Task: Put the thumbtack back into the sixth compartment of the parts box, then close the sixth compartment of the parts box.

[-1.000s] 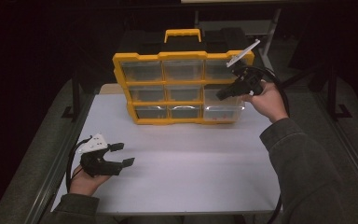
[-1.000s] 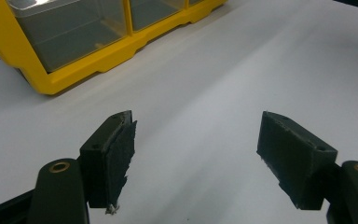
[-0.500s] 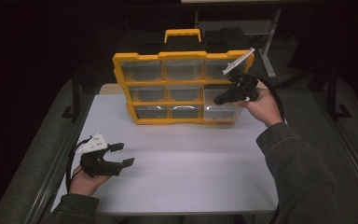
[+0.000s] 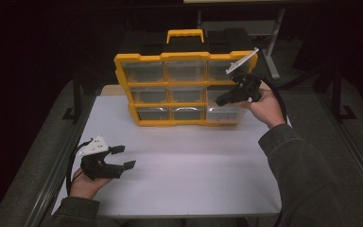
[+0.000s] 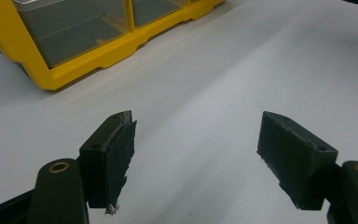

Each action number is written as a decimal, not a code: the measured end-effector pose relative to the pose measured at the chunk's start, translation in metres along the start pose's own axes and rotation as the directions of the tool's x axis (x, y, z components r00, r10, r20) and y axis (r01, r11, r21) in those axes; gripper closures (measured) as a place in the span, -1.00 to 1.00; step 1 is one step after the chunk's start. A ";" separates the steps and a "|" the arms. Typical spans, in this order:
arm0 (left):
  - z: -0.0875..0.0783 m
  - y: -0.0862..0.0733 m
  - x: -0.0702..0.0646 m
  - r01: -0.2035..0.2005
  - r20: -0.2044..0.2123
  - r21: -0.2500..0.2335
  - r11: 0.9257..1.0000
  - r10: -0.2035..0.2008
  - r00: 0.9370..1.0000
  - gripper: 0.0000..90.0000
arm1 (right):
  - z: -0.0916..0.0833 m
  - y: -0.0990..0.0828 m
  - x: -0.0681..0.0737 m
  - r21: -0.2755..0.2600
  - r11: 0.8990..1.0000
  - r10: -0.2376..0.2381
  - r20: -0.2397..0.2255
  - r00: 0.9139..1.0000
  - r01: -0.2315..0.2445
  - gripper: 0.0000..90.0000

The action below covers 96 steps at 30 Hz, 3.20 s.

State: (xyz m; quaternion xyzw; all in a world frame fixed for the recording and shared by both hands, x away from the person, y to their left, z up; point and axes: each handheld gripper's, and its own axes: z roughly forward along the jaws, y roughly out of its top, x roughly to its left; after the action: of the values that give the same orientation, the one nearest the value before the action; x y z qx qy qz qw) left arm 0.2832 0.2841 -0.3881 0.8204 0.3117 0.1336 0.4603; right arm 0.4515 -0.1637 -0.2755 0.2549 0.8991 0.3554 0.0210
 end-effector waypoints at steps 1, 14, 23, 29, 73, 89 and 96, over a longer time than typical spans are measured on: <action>0.000 0.000 0.000 0.000 0.000 0.000 1.000 0.000 1.000 -0.41 | 0.000 0.000 0.000 0.000 1.000 0.000 0.000 1.000 0.000 0.73; 0.000 0.002 0.000 -0.003 0.001 0.004 1.000 0.003 1.000 -0.41 | -0.017 0.005 0.003 -0.023 0.999 0.030 -0.003 1.000 -0.030 0.75; 0.000 0.002 0.004 0.003 0.004 -0.004 1.000 -0.003 1.000 -0.41 | -0.025 0.011 0.008 -0.038 0.999 0.030 -0.021 0.999 -0.031 0.75; 0.000 0.002 0.004 0.008 0.001 -0.007 1.000 -0.008 1.000 -0.41 | -0.029 0.012 0.012 -0.046 0.998 0.031 -0.037 0.999 -0.032 0.74; 0.005 0.003 -0.002 -0.019 -0.004 0.018 1.000 0.020 1.000 -0.43 | -0.024 -0.030 0.052 -0.036 0.998 -0.061 -0.088 0.994 0.058 0.80; 0.004 0.003 -0.003 -0.001 -0.006 0.016 1.000 0.001 1.000 -0.43 | -0.015 -0.033 0.041 0.018 0.997 -0.072 -0.034 0.997 0.073 0.97; 0.005 0.004 -0.003 -0.002 -0.009 0.012 1.000 0.002 1.000 -0.44 | -0.009 -0.032 0.039 0.036 0.996 -0.085 -0.020 0.996 0.086 0.97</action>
State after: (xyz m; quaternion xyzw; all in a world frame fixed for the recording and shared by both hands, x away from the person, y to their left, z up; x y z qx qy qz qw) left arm 0.2847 0.2775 -0.3873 0.8229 0.3135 0.1360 0.4539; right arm 0.4011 -0.1709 -0.2837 0.2132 0.9158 0.3397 0.0230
